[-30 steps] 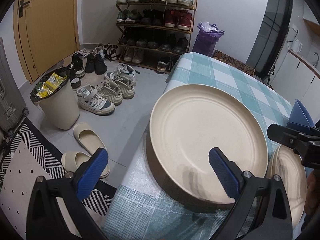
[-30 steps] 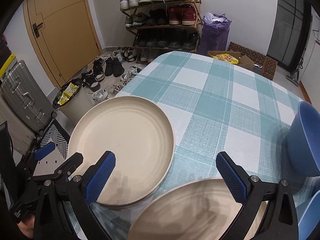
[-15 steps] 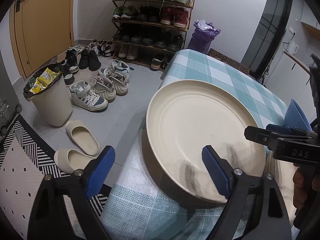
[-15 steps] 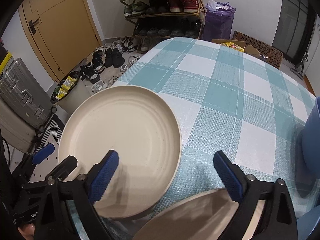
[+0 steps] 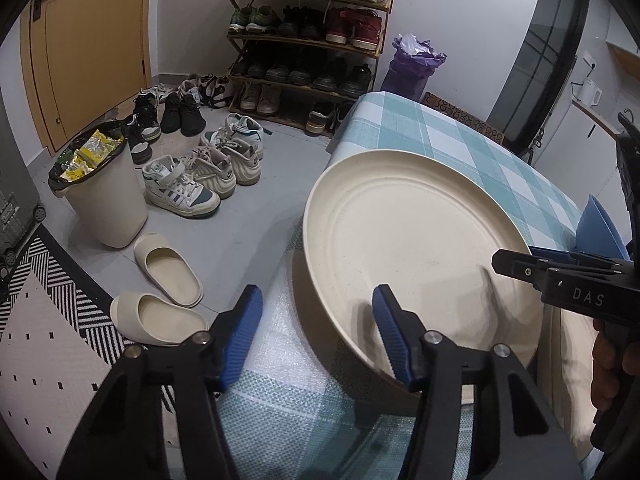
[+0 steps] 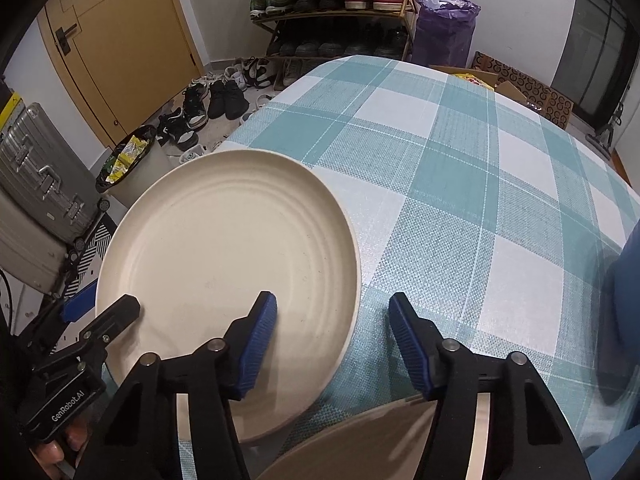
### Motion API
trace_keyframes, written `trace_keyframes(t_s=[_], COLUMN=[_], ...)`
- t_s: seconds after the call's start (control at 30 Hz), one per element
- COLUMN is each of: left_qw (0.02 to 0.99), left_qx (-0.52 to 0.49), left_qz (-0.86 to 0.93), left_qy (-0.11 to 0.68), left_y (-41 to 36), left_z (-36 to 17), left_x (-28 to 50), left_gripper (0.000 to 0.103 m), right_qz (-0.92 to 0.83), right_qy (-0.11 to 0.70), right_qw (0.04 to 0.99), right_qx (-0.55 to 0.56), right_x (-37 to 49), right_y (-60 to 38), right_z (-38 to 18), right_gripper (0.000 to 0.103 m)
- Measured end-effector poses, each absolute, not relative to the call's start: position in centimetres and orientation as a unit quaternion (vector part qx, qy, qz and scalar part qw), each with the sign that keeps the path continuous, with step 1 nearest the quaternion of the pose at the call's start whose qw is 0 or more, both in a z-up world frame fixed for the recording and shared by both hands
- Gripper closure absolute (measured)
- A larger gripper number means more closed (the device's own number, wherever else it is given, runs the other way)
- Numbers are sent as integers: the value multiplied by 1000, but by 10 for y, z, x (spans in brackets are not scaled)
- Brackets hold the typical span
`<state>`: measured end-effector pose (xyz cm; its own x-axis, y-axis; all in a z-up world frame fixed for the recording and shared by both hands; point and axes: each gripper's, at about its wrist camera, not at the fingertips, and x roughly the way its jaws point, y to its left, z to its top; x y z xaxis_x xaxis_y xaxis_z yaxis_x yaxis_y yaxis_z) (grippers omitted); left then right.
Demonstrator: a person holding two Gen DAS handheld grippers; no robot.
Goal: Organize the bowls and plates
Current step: 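Close both grippers on the cream plate's rim, then lift the cream plate with both grippers and carry it over the plate stack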
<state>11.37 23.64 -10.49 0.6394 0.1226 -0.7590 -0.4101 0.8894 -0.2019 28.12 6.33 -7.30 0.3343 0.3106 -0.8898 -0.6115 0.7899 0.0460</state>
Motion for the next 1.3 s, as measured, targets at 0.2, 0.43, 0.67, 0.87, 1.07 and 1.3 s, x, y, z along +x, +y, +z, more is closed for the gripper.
trace_keyframes(t_s=[0.2, 0.43, 0.67, 0.87, 1.07, 1.3], left_qw=[888, 893, 893, 894, 899, 906], left_qx=[-180, -176, -179, -177, -172, -164], left_qz=[153, 127, 126, 126, 124, 123], left_qy=[394, 394, 393, 391, 384, 370], left_y=[239, 234, 236, 234, 230, 225], left_z=[-104, -103, -103, -102, -97, -85], left_x=[112, 114, 114, 115, 114, 108], left_gripper=[58, 77, 77, 78, 78, 78], right_qz=[296, 297, 300, 300, 299, 298], right_qy=[495, 491, 494, 491, 471, 458], right_qw=[801, 803, 799, 802, 813, 820], right_qx=[-157, -160, -164, -159, -168, -168], right_x=[276, 274, 273, 272, 267, 259], right_y=[68, 70, 70, 68, 66, 60], right_z=[-73, -73, -73, -73, -67, -56], right_gripper=[59, 71, 73, 75, 76, 76])
